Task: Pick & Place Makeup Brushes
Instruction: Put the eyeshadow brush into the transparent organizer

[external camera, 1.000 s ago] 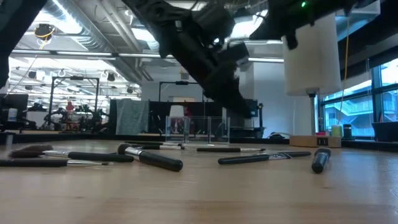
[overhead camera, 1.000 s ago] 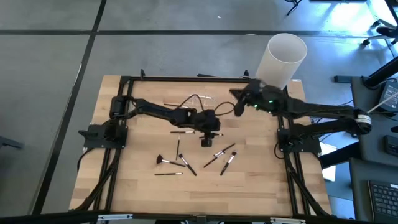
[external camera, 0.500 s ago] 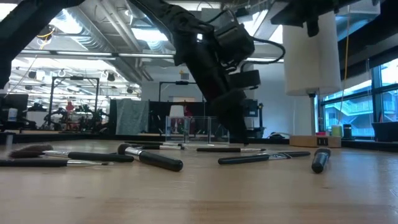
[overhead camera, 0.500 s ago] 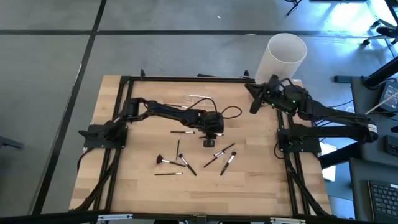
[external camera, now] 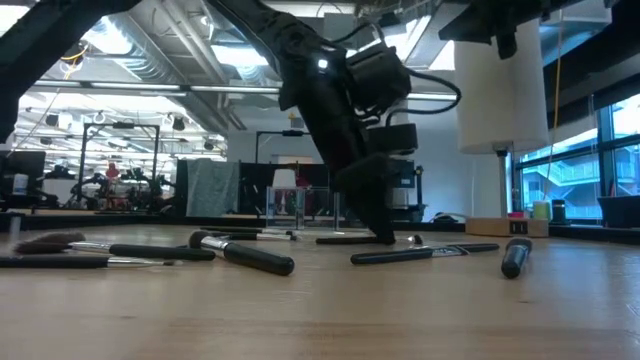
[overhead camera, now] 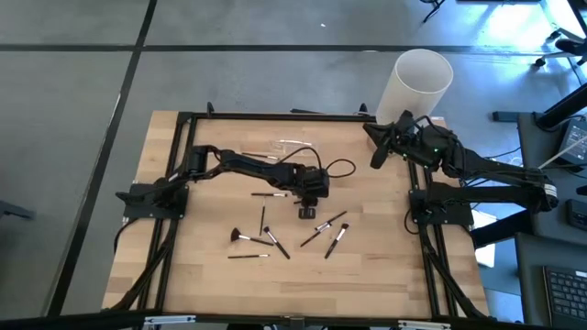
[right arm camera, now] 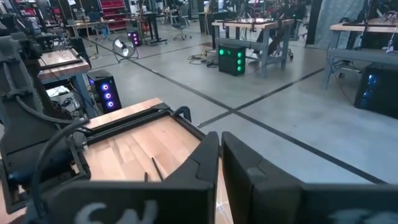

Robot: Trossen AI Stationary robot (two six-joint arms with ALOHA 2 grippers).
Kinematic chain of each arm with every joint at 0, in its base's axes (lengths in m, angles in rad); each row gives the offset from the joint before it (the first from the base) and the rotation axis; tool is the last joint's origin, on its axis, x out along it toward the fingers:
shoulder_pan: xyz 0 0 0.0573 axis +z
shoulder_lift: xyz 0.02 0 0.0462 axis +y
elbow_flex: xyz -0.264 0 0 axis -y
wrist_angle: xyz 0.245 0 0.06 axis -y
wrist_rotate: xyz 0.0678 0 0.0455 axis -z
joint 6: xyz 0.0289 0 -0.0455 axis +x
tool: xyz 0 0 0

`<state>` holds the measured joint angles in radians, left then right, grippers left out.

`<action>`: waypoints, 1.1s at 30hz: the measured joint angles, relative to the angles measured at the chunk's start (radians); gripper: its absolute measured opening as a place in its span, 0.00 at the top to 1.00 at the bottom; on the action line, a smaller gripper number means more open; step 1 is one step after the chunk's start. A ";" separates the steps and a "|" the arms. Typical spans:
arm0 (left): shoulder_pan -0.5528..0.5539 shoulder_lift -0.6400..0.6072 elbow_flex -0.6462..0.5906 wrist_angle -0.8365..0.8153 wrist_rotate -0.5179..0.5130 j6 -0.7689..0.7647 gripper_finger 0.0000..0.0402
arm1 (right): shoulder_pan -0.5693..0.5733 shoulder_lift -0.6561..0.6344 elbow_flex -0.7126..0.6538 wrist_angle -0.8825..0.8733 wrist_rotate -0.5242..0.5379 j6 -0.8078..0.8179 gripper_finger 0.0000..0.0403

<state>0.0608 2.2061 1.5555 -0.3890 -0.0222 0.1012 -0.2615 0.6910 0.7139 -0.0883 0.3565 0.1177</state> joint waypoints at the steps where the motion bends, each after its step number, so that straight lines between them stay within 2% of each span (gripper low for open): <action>1: 0.000 0.000 0.000 -0.001 -0.007 0.003 0.81 | 0.000 0.000 0.000 0.000 0.000 0.000 0.95; 12: 0.002 -0.004 0.003 -0.008 -0.077 0.008 0.95 | 0.000 0.000 0.000 -0.014 0.000 0.002 0.95; 19: 0.006 -0.026 0.025 -0.027 -0.162 -0.016 0.93 | 0.000 -0.005 0.000 -0.017 -0.001 0.004 0.95; 24: 0.008 -0.111 0.067 -0.044 -0.318 -0.034 0.93 | 0.000 -0.018 0.000 -0.034 -0.001 0.005 0.95; 30: 0.040 -0.266 0.069 -0.034 -0.608 -0.051 0.93 | 0.000 -0.050 0.000 -0.069 -0.001 0.005 0.95; 33: 0.076 -0.339 0.049 -0.016 -0.672 -0.087 0.92 | 0.000 -0.064 0.000 -0.082 -0.001 0.004 0.95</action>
<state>0.1372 1.8671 1.6044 -0.4051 -0.6947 0.0145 -0.2611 0.6273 0.7136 -0.1704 0.3559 0.1216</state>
